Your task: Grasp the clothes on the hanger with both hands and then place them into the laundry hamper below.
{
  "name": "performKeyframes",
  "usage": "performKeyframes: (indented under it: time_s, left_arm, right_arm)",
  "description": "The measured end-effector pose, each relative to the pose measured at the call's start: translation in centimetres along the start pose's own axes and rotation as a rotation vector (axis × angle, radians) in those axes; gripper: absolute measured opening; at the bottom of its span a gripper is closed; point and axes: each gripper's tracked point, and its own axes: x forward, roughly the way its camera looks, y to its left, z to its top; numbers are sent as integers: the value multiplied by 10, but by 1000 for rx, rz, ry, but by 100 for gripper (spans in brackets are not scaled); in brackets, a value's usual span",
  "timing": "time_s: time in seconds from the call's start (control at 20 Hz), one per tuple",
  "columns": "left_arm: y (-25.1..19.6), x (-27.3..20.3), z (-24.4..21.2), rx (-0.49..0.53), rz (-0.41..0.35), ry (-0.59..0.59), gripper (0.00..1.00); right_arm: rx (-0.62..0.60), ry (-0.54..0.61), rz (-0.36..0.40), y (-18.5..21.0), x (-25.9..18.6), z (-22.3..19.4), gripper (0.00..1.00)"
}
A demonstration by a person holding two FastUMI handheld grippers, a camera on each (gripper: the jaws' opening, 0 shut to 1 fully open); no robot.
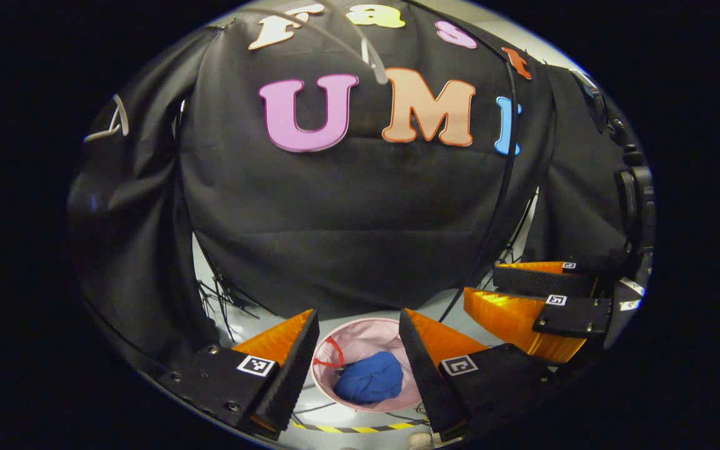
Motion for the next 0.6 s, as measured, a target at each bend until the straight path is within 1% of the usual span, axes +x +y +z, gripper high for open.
performKeyframes:
  time_s: [0.05,0.1,0.15,0.25,0.3,0.35,0.4,0.5,0.55,0.6]
  left_arm:
    - [-1,-6,17,4,1,-35,82]
    - [-2,-12,30,8,2,-63,82]
    - [-2,-21,46,13,5,-98,79]
    - [-5,-40,84,23,8,-181,79]
    - [-6,-50,101,24,8,-221,79]
    - [-8,-63,119,23,8,-259,81]
    - [-9,-78,135,20,8,-301,79]
    - [-10,-105,168,20,13,-381,81]
    - [-10,-118,180,20,16,-407,78]
    - [-9,-131,193,19,17,-437,78]
  right_arm:
    - [-2,-24,-4,1,-7,11,64]
    - [-6,-49,-9,1,-14,23,64]
    - [-9,-77,-15,2,-22,36,64]
    - [-6,-157,-21,4,-44,70,64]
    - [-6,-198,-25,7,-59,88,64]
    - [-9,-242,-29,9,-73,107,64]
    - [-18,-286,-36,10,-89,125,64]
    - [-36,-371,-48,15,-122,162,64]
    - [-37,-410,-49,19,-139,178,55]
    - [-36,-444,-49,23,-157,194,64]
